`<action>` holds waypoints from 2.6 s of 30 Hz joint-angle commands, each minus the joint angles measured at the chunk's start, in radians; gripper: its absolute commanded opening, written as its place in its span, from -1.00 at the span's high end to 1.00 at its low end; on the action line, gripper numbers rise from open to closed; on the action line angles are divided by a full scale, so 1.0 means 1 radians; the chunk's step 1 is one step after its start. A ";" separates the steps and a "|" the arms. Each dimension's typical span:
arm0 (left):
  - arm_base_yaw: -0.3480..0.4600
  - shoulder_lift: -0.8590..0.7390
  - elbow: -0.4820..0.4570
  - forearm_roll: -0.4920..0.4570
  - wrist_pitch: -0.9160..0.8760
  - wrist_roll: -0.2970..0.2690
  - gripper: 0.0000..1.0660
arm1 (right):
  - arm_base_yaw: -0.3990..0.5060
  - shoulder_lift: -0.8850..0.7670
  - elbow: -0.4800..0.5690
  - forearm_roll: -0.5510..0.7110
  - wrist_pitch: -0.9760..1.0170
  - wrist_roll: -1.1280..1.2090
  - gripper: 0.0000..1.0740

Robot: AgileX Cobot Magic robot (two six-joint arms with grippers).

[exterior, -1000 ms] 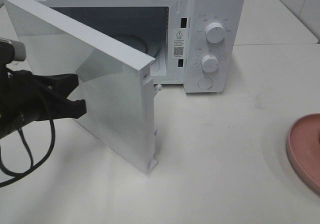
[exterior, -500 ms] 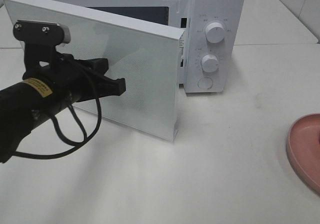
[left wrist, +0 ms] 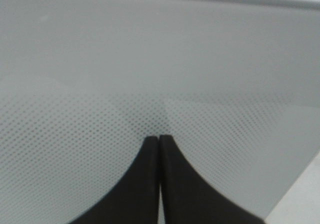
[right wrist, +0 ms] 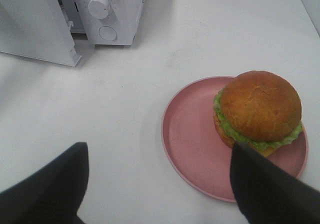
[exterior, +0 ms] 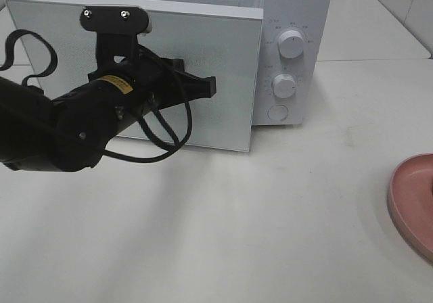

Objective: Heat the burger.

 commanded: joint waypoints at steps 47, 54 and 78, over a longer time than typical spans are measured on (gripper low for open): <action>0.021 0.177 -0.394 -0.268 0.177 0.298 1.00 | -0.008 -0.026 0.002 0.002 -0.001 -0.008 -0.40; -0.032 0.089 -0.291 -0.267 0.264 0.334 1.00 | -0.008 -0.026 0.002 0.002 -0.001 -0.008 -0.40; -0.032 -0.070 -0.228 0.087 1.194 0.184 -0.91 | -0.008 -0.026 0.002 0.002 -0.001 -0.008 -0.40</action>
